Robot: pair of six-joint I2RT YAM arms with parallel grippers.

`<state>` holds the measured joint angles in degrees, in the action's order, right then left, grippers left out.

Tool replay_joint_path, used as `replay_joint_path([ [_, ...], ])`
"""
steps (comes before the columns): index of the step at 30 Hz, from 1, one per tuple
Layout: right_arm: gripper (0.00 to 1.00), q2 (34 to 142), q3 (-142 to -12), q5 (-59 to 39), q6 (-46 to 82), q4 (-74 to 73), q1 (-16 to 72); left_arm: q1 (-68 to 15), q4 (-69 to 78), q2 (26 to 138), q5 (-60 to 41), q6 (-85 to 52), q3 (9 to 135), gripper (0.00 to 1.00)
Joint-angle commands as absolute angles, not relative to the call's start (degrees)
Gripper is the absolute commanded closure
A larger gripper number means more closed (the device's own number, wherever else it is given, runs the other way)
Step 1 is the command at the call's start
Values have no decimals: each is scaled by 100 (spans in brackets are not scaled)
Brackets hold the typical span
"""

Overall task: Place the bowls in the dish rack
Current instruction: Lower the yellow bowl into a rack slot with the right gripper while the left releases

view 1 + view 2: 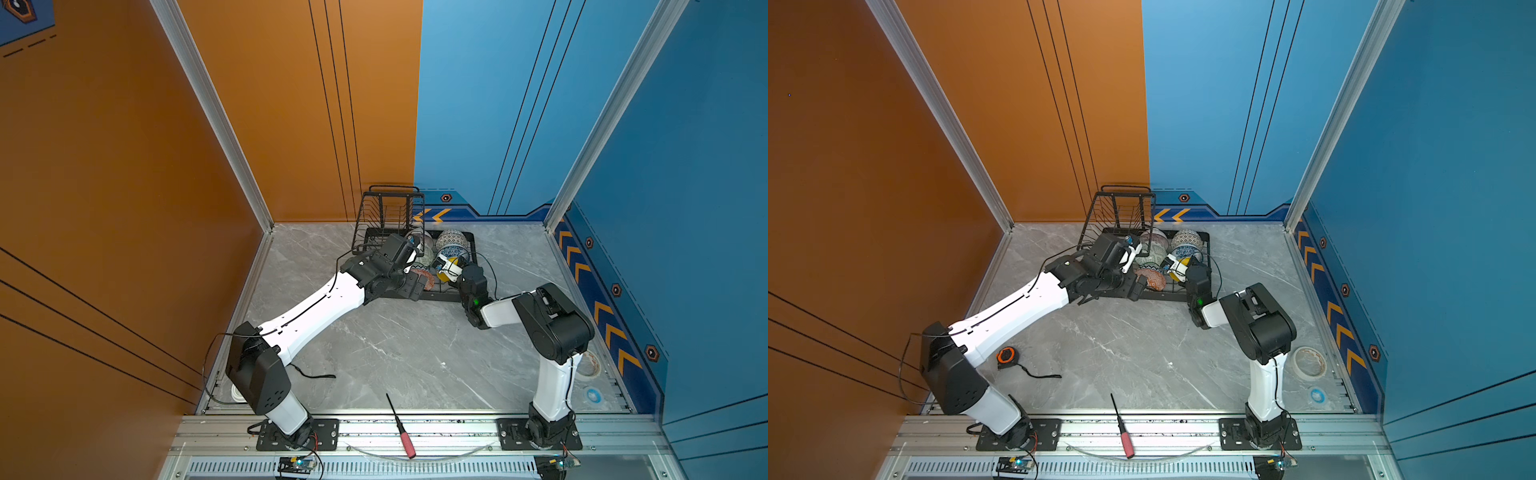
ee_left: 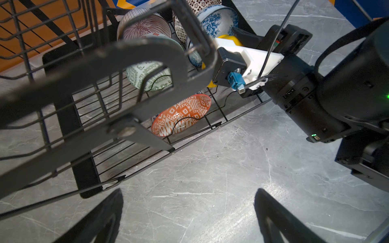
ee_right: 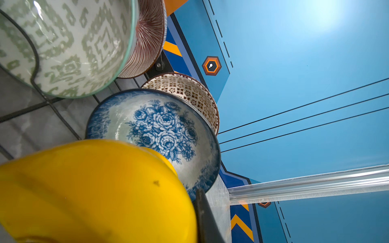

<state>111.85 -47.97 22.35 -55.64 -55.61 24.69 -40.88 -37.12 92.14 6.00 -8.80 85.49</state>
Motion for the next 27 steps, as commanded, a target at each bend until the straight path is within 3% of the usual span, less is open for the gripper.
replay_joint_path([
  [1, 79, 11268, -4897, 1960, -5418, -4887, 2531, -4026, -3823, 9055, 605, -921, 8451, 2],
  [18, 34, 10744, -4869, 1872, -5344, -4555, 2492, -4032, -3823, 8982, 633, -940, 8394, 2],
  [24, 0, 10500, -4781, 1790, -5333, -4418, 2470, -4033, -3823, 8970, 633, -923, 8385, 2],
  [27, 0, 10343, -4778, 1685, -5261, -4111, 2435, -4024, -3827, 8968, 626, -917, 8377, 2],
])
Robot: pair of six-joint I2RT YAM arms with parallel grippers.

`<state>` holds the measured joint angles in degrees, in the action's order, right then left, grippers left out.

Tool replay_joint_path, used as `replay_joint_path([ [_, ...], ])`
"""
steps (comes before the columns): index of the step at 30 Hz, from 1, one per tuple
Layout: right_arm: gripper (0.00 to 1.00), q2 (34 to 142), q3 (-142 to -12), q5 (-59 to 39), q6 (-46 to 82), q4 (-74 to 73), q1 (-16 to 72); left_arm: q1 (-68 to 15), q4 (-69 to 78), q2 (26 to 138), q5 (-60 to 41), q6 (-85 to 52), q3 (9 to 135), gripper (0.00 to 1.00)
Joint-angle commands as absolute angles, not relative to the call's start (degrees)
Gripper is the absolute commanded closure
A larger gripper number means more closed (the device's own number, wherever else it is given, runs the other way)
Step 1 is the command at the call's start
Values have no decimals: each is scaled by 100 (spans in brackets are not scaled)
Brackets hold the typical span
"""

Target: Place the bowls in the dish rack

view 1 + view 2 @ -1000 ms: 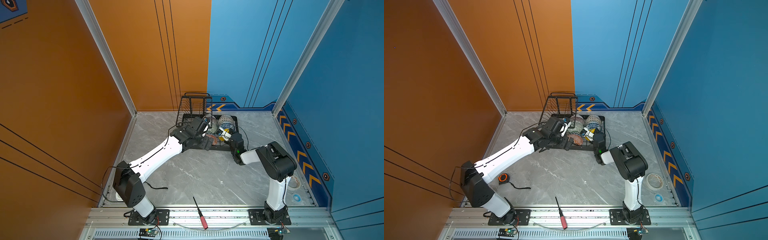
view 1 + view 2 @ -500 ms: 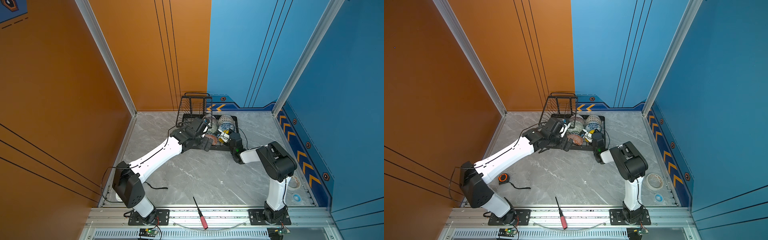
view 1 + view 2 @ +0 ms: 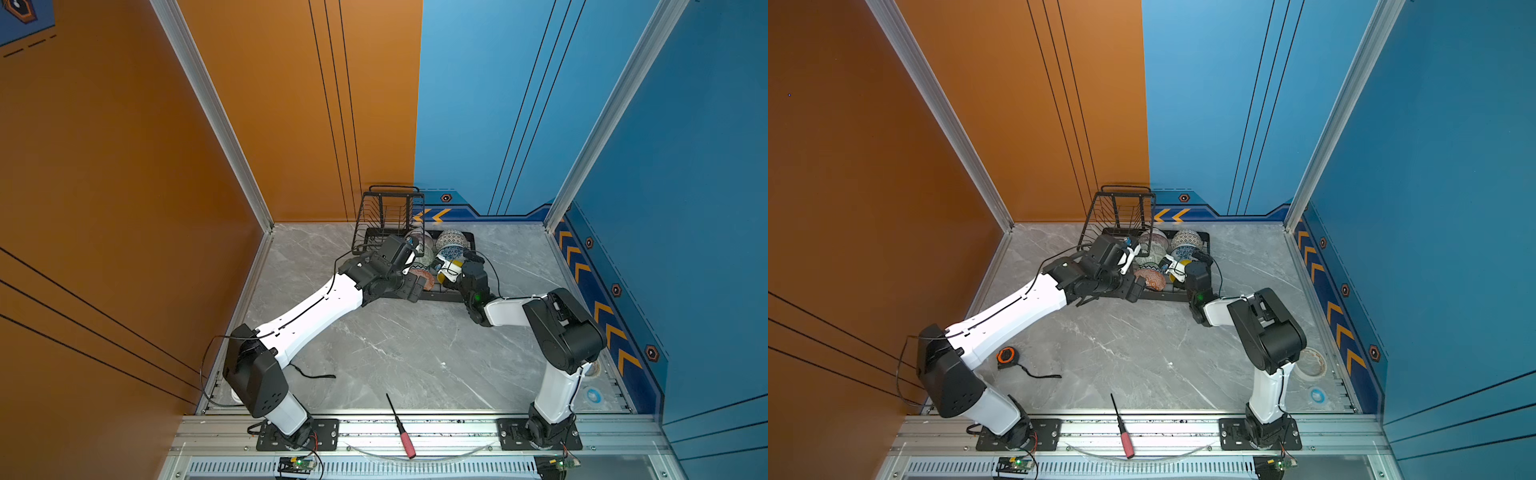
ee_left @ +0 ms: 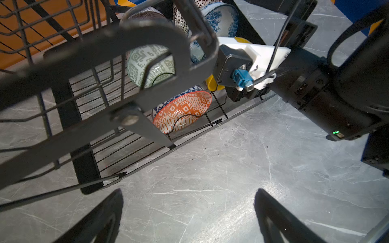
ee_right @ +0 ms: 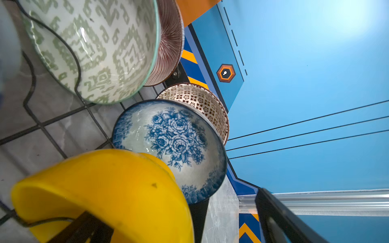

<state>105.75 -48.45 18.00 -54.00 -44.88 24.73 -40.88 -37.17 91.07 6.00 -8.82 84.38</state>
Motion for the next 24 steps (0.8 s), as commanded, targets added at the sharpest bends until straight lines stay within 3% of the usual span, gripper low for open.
replay_joint_path([
  [1, 0, 10290, -4773, 1656, -5223, -4047, 2426, -4023, -3823, 8963, 628, -914, 8377, 2],
  [12, 0, 9595, -4658, 1422, -5087, -3295, 2365, -3971, -3846, 8862, 702, -847, 8342, 2],
  [24, 0, 8028, -4931, 689, -4354, -803, 2198, -3828, -3846, 8563, 727, -790, 8193, 2],
])
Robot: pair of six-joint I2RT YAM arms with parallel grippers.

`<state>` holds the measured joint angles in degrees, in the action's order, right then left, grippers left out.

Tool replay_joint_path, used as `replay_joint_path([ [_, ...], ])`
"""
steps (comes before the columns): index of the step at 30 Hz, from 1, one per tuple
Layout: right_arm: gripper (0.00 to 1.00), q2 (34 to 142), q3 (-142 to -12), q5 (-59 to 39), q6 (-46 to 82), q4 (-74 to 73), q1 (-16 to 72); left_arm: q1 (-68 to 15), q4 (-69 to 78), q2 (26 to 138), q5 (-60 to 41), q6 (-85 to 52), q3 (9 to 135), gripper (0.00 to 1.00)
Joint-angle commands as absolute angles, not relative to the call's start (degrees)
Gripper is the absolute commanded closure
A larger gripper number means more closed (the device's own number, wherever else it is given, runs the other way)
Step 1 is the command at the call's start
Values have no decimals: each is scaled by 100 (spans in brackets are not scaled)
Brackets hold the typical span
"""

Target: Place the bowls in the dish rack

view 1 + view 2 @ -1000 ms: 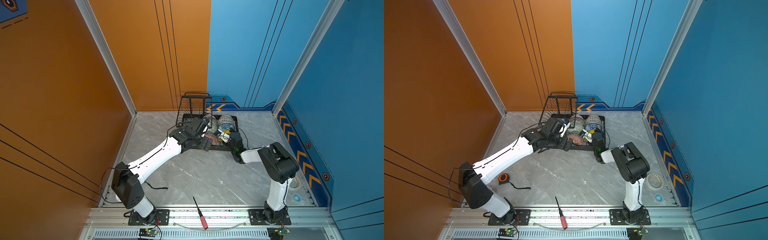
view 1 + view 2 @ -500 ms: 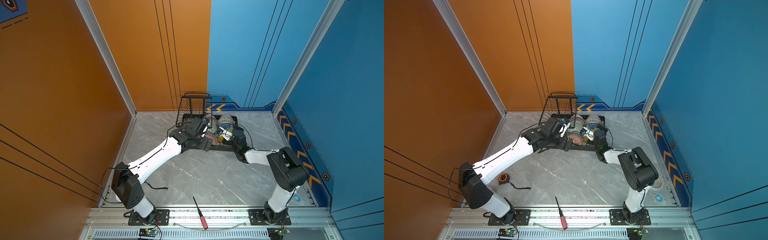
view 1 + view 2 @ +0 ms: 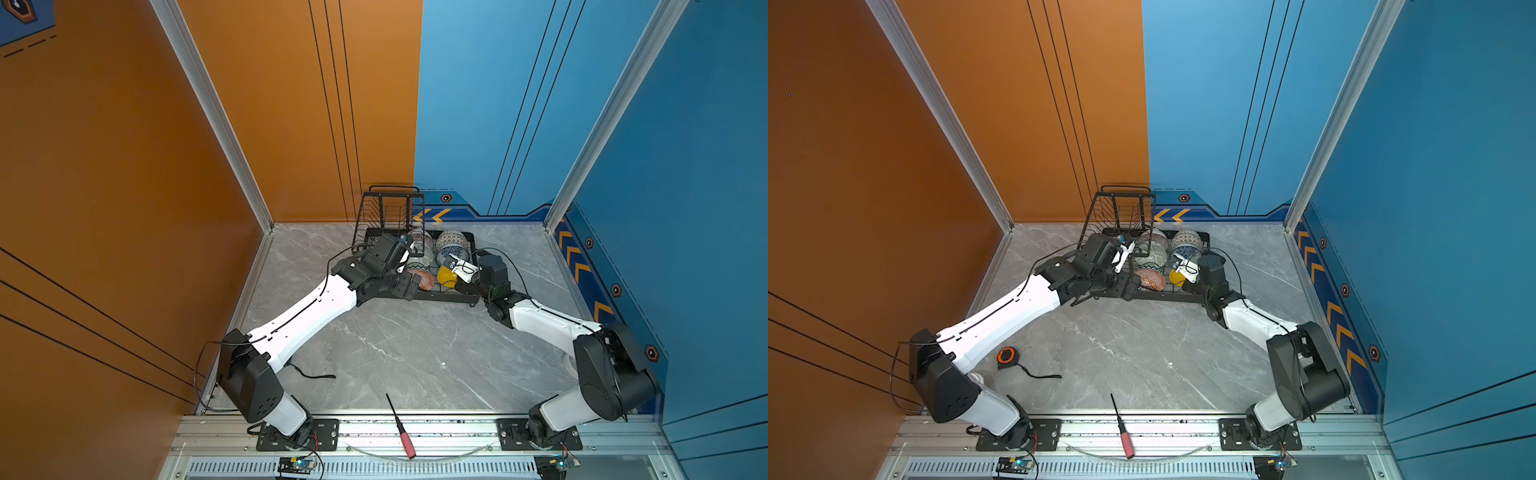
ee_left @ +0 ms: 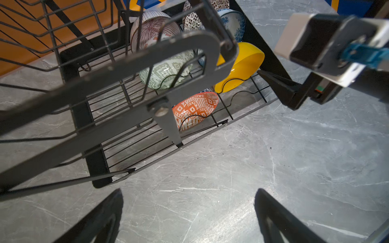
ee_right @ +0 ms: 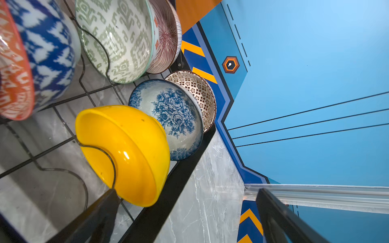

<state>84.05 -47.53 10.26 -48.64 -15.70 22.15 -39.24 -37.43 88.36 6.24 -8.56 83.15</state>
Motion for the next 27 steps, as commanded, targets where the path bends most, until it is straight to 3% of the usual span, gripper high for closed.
replay_joint_path([
  [1, 0, 7847, -4935, 666, -4134, -730, 2189, -3799, -3833, 8512, 768, -824, 8128, 2],
  [11, 0, 6413, -4860, 1045, -1484, -152, 1619, -3636, -1815, 6726, 1702, -580, 5984, 2],
  [18, 0, 5641, -3833, 1293, 213, -606, 775, -2574, 309, 5264, 2213, -936, 3767, 2],
  [21, 0, 5549, -3278, 1322, 931, -1044, 382, -2163, 1499, 5194, 2628, -909, 2798, 2],
  [27, 0, 5927, -1851, 1395, 964, -3170, 355, -1200, 3525, 6015, 3126, -1117, 1710, 2],
])
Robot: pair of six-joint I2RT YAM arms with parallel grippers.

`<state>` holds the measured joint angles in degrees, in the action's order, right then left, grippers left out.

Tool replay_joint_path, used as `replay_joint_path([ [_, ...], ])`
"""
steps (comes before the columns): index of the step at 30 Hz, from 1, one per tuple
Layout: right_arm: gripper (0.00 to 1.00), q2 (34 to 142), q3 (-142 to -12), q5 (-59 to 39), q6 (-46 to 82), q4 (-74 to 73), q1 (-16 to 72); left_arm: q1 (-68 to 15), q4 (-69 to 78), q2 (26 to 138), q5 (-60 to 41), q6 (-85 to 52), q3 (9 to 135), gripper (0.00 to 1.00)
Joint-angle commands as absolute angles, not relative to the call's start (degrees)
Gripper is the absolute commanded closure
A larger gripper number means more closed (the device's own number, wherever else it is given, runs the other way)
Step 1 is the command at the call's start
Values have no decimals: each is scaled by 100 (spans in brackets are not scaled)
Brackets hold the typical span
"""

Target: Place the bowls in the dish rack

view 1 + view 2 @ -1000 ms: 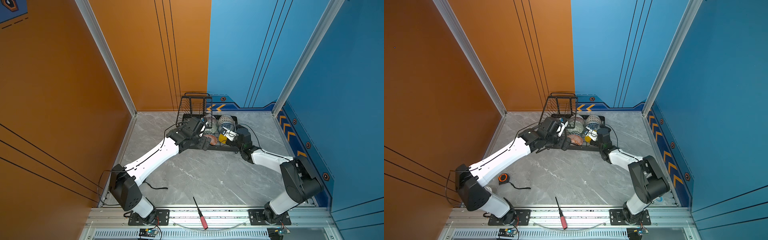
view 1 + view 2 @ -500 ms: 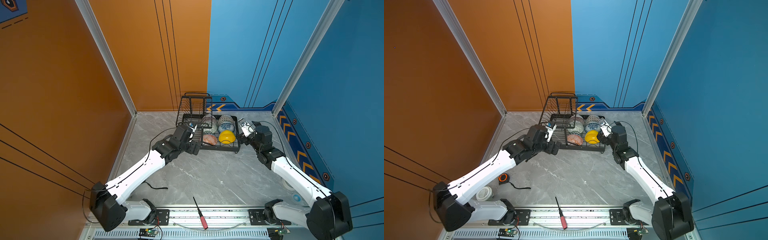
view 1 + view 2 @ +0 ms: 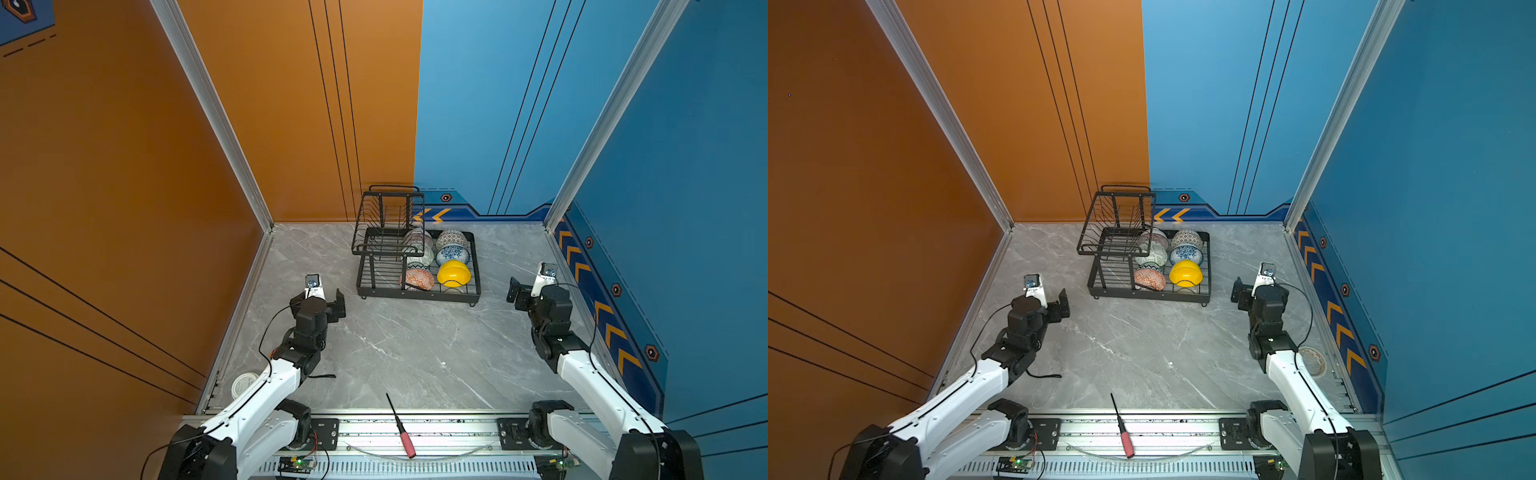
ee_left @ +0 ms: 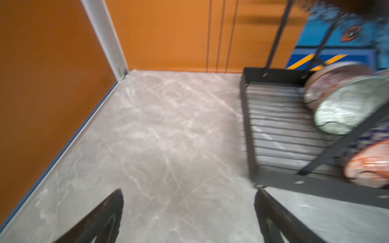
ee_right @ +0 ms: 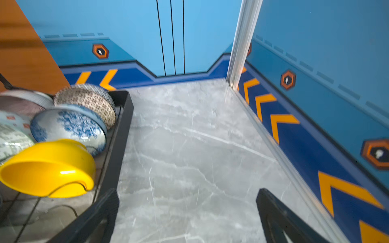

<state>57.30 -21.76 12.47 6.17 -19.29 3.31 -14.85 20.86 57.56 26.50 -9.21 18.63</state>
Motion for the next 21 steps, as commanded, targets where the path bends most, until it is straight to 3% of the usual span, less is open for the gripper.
replay_joint_path([
  [1, 0, 6137, -1717, 1439, 911, -3513, 377, -1011, 3318, 6012, 2806, -1195, 1790, 2],
  [8, 0, 7559, -1814, 1539, 484, -4492, 424, -651, 3905, 6816, 2742, -568, 1775, 2],
  [15, 0, 8889, -1750, 1563, 280, -6029, 447, -274, 5546, 8024, 2105, -339, 1536, 2],
  [18, 0, 8814, -2068, 1572, 325, -5265, 421, -210, 6745, 9117, 1728, -185, 1548, 2],
  [21, 0, 8853, -2081, 1450, 355, -5303, 361, -231, 5552, 8848, 1688, -211, 1931, 2],
])
